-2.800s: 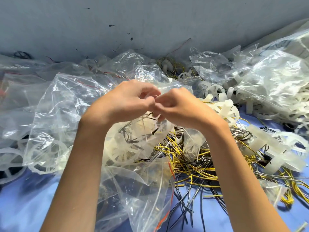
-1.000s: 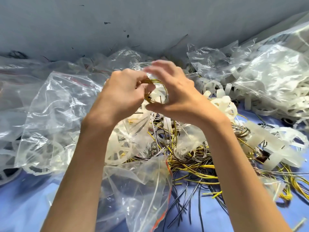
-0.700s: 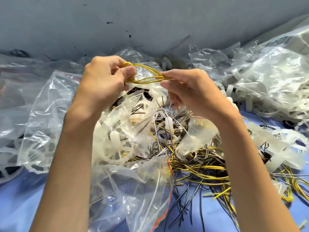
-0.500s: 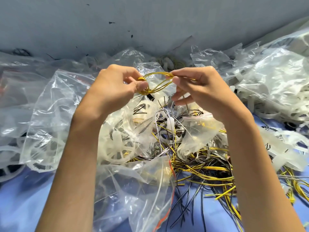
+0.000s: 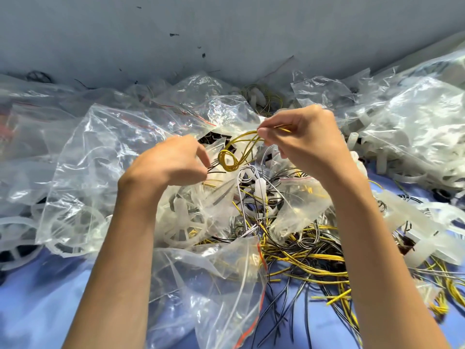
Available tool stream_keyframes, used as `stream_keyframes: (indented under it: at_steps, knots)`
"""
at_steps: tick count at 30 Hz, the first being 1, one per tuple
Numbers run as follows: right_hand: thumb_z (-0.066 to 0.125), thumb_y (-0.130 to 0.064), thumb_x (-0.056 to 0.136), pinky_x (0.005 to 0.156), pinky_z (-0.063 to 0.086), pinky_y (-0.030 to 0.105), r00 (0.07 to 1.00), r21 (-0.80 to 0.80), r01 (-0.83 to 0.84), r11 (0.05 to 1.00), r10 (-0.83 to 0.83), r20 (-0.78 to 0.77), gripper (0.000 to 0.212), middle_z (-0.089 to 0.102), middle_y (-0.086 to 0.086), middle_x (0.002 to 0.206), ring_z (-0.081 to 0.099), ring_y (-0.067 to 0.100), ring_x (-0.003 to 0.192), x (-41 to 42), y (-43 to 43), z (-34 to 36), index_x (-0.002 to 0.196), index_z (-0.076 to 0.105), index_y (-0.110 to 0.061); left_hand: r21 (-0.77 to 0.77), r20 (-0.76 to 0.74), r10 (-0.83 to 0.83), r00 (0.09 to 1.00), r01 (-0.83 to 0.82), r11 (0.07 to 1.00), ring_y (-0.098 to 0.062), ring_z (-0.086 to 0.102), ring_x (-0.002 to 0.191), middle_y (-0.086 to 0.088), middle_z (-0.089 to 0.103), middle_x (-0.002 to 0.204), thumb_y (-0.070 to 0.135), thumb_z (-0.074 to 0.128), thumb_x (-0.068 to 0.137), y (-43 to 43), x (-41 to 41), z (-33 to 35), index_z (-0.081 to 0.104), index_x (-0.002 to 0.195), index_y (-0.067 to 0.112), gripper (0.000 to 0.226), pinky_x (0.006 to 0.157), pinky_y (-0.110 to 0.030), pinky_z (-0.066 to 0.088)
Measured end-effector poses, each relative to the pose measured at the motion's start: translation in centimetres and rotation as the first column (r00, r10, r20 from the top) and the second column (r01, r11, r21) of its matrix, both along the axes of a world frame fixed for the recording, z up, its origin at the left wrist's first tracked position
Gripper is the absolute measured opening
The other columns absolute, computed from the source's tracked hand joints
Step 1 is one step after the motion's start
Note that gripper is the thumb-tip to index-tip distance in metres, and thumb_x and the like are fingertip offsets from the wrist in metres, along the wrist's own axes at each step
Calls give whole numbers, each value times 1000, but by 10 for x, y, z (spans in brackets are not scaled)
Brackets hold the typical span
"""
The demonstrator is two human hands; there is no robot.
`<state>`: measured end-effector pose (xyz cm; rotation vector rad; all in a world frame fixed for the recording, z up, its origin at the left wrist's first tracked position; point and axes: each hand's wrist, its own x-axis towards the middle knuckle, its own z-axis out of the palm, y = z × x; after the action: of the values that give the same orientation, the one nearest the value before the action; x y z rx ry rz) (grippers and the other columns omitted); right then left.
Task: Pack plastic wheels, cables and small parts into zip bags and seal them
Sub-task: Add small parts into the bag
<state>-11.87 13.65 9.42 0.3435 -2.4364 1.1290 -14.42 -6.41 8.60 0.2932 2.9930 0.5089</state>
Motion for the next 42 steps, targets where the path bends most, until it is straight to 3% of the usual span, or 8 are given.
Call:
stream_keyframes:
  at_steps: [4,9,15,17,22,27,37,42]
  knots:
    - [68,-18,86,69,51,14,999,90,44,995,-41,-33,13,73,-4,81,62,-2,66,-1,-11,-1,95,77,-14,90,-61,-30,998,35,995,1,54,74,12,63,86,12,58,80,6,0,3,66,112,23,35,66,-16,38]
    - [66,-24,87,61,47,22,999,121,42,992,-43,1,15,73,1,73,61,7,61,0,-21,-3,89,77,-14,174,-202,-61,977,97,980,10,48,64,11,64,85,17,62,77,16,7,10,68,111,26,36,50,-2,33]
    - [62,-19,89,47,29,8,981,-238,-124,963,155,117,15,69,-6,66,47,-6,44,0,-28,1,88,76,-16,378,-295,12,955,105,920,8,47,46,18,55,46,19,62,75,17,20,25,72,107,24,33,40,-7,30]
    - [60,-14,90,47,33,8,970,-157,-154,976,179,162,16,68,-4,67,49,-6,43,-1,-29,-2,92,75,-12,424,-317,31,948,113,898,0,48,57,38,53,59,18,63,78,16,24,29,72,104,23,29,44,-16,30]
    - [54,-4,85,49,36,22,961,200,-146,969,91,263,20,71,13,80,67,14,72,1,-36,-18,90,73,-4,465,-327,43,944,121,877,8,44,40,28,47,40,9,61,80,19,26,30,73,95,26,25,38,-3,27]
    - [49,1,87,53,44,14,946,-220,-174,960,225,233,40,55,-11,52,52,-3,47,0,-48,-15,58,59,-25,501,-323,50,945,126,856,8,45,41,27,49,42,9,63,81,22,27,33,74,94,24,23,39,-3,27]
    - [52,-12,89,81,51,39,886,363,-375,853,214,412,22,66,17,103,60,32,94,10,-59,-13,105,64,-3,488,-331,9,943,163,858,2,43,39,24,50,42,3,58,78,24,32,34,75,88,27,30,39,-4,26]
    - [58,-10,84,64,49,30,950,377,-246,893,145,276,15,69,14,83,61,23,76,10,-44,-8,88,71,-13,488,-340,-18,940,193,851,1,43,41,14,63,66,4,57,78,22,32,35,75,89,31,34,40,-5,28]
